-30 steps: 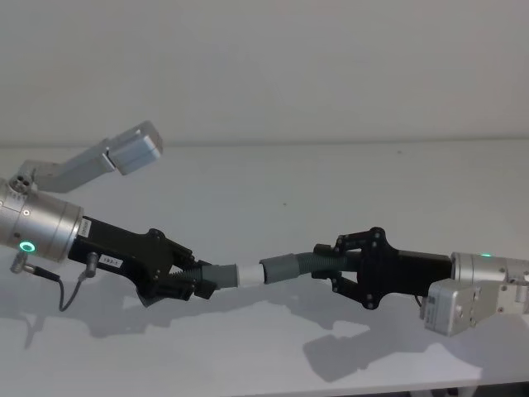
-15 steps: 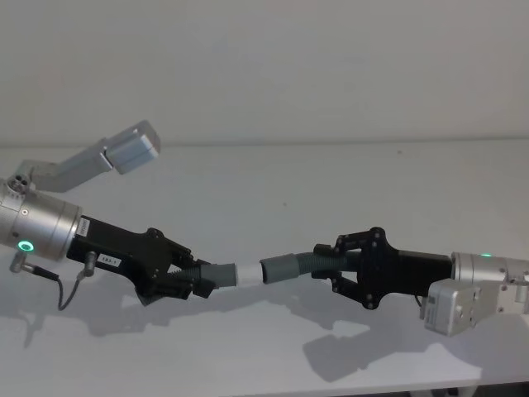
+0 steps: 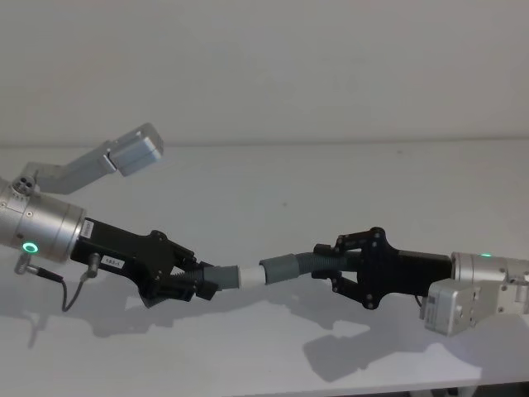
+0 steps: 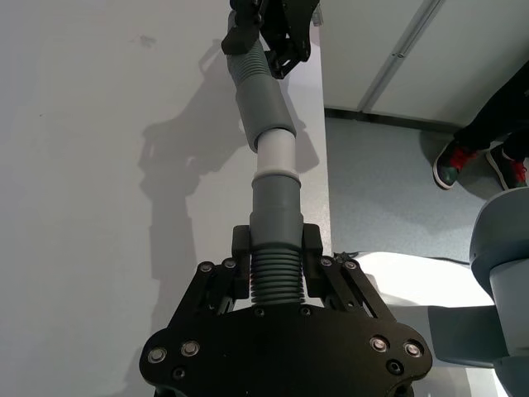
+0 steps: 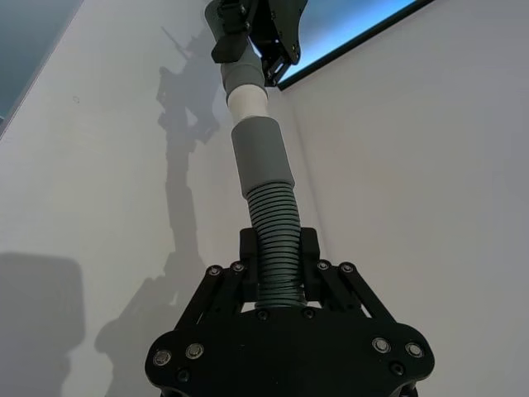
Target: Use both hands to pick up one end of the pipe from the table, align the ends, and insert them.
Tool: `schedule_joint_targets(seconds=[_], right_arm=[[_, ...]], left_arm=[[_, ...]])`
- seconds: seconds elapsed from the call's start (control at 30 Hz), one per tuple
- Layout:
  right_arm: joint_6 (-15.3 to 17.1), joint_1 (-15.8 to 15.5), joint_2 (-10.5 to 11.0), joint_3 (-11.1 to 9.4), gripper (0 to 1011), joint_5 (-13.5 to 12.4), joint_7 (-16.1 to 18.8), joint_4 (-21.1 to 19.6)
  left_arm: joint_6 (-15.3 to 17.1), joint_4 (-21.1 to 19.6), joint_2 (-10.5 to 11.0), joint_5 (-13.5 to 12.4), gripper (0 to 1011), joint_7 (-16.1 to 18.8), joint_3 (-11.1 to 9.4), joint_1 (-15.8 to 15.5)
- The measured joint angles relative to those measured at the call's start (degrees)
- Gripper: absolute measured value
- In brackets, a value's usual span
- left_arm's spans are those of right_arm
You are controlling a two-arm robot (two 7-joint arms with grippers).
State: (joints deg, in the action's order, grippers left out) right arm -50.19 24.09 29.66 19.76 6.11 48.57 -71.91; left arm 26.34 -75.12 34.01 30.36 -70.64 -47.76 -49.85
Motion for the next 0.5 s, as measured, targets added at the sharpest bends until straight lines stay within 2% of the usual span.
schedule_joint_targets(seconds=[0.5], right_arm=[[0.0,0.0,0.0,0.0,266,0.0,0.0,0.0]], left_arm=[[-0.5,0.4,-0.3,0.8,327,0.6,-0.4,-0.3]])
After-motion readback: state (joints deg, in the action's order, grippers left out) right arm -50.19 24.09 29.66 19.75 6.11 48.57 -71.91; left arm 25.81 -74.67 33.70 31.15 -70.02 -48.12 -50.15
